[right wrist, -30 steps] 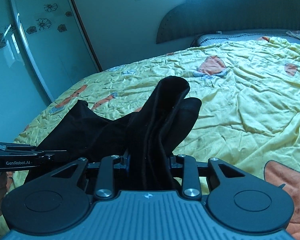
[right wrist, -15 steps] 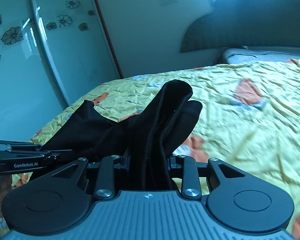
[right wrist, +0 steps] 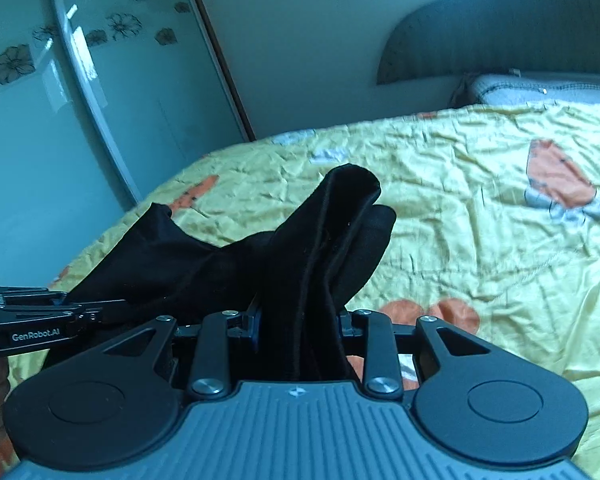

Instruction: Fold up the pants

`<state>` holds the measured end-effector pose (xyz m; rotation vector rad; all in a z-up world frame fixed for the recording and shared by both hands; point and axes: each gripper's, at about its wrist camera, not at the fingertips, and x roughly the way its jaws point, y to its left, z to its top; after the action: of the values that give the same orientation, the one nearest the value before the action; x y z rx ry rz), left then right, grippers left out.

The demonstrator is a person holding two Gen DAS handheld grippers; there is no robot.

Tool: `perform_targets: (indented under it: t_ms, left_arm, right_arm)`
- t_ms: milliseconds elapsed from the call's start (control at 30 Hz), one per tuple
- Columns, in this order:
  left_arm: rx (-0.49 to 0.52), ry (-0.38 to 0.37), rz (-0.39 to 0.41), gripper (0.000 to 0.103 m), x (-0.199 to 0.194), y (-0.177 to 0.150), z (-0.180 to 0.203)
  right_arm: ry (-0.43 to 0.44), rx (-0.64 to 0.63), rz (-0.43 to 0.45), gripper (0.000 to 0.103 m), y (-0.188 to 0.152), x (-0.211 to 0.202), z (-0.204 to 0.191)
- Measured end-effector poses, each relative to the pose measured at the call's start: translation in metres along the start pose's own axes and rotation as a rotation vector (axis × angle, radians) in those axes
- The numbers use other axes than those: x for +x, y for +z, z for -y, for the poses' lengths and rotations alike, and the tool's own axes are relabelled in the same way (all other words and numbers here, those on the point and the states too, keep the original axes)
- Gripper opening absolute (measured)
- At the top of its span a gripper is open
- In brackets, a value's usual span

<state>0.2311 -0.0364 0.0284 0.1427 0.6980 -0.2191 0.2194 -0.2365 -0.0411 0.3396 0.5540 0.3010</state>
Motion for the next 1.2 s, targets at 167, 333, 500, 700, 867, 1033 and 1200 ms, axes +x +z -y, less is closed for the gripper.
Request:
perform_targets:
  t_ms: [167, 333, 500, 700, 867, 1033, 1200]
  left_arm:
    - [0.011, 0.017, -0.02, 0.022, 0.012, -0.007, 0.0]
    - [-0.003, 0.089, -0.021, 0.053, 0.015, -0.011, -0.006]
    - [-0.05, 0.174, 0.009, 0.057, -0.003, -0.013, -0.02]
    - [-0.063, 0.084, -0.002, 0.058, -0.021, -0.03, -0.011]
    - [-0.084, 0.103, -0.036, 0.06, -0.007, -0.044, -0.012]
    - [-0.106, 0.126, -0.011, 0.058, -0.032, -0.038, -0.014]
    - [-0.096, 0.069, -0.03, 0.063, -0.037, -0.047, 0.002]
  right_arm:
    - [0.009, 0.083, -0.041, 0.044, -0.011, 0.008, 0.018]
    - [-0.062, 0.109, -0.027, 0.051, -0.018, -0.011, 0.031]
    - [-0.219, 0.043, 0.13, 0.053, -0.026, -0.051, 0.016]
    - [-0.069, -0.221, -0.035, 0.051, -0.043, -0.033, -0.032]
    - [-0.173, -0.253, -0.053, 0.051, -0.043, -0.02, -0.035]
    - [-0.178, -0.273, -0.016, 0.065, -0.045, -0.049, -0.051]
    - [-0.163, -0.332, -0.073, 0.074, -0.059, -0.039, -0.062]
